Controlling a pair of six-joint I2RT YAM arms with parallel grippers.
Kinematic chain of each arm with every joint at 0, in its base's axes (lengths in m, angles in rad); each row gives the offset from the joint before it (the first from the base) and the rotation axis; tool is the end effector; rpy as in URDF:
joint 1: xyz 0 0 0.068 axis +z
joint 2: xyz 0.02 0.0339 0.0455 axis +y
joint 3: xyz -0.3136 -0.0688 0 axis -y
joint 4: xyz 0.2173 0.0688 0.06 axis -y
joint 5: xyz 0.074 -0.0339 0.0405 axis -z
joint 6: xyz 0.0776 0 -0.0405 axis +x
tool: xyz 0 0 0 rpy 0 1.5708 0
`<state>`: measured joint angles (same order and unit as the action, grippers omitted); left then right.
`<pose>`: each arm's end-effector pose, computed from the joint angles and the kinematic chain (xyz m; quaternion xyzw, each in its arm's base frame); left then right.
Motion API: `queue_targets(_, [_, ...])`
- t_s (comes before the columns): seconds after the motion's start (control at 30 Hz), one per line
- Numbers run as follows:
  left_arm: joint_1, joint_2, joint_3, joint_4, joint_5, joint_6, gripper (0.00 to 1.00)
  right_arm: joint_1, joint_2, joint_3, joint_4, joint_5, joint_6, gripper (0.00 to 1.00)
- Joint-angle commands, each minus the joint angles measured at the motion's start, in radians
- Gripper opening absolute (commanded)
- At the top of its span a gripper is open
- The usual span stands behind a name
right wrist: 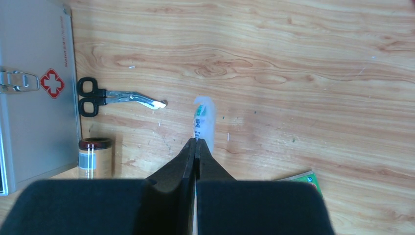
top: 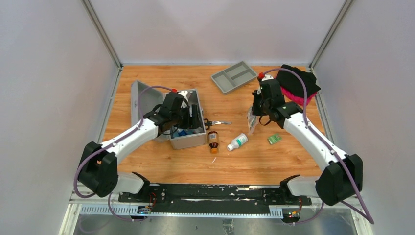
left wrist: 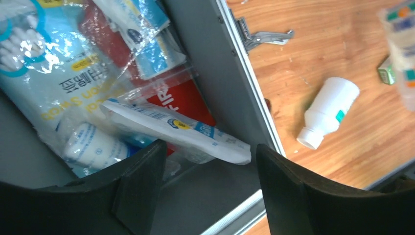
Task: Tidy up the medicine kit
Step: Adjust the medical item in the medicine box.
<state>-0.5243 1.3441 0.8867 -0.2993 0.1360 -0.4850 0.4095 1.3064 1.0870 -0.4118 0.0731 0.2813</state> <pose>0.2377 -0.1496 0.2734 0.0449 0.9155 -0.2456 0.3156 0.2641 0.1084 0.3381 -0.0406 0.8903 0.1225 0.4367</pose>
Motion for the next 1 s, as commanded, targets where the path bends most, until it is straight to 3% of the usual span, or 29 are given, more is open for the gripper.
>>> queue_targets(0.0, [0.012, -0.001, 0.029, -0.03, -0.091, 0.028, 0.68, -0.014, -0.062, -0.03, -0.018, 0.042, 0.008, 0.0])
queue_targets(0.23, [0.024, -0.018, 0.038, -0.061, -0.197, 0.054, 0.65, -0.012, -0.112, -0.008, -0.014, -0.003, 0.003, 0.0])
queue_targets(0.5, [0.046, 0.106, 0.075, 0.004, -0.225, 0.033, 0.66, -0.012, -0.128, 0.01, -0.018, -0.047, 0.001, 0.0])
queue_targets(0.7, [0.075, 0.211, 0.169, -0.023, -0.307, 0.04, 0.76, -0.012, -0.15, -0.026, -0.052, -0.008, 0.015, 0.22])
queue_targets(0.8, [0.108, 0.253, 0.215, -0.034, -0.33, 0.041, 0.78, -0.012, -0.171, -0.056, -0.06, 0.002, 0.024, 0.25])
queue_targets(0.97, [0.141, 0.301, 0.282, -0.048, -0.278, 0.041, 0.71, -0.014, -0.199, -0.105, -0.072, 0.003, 0.038, 0.26])
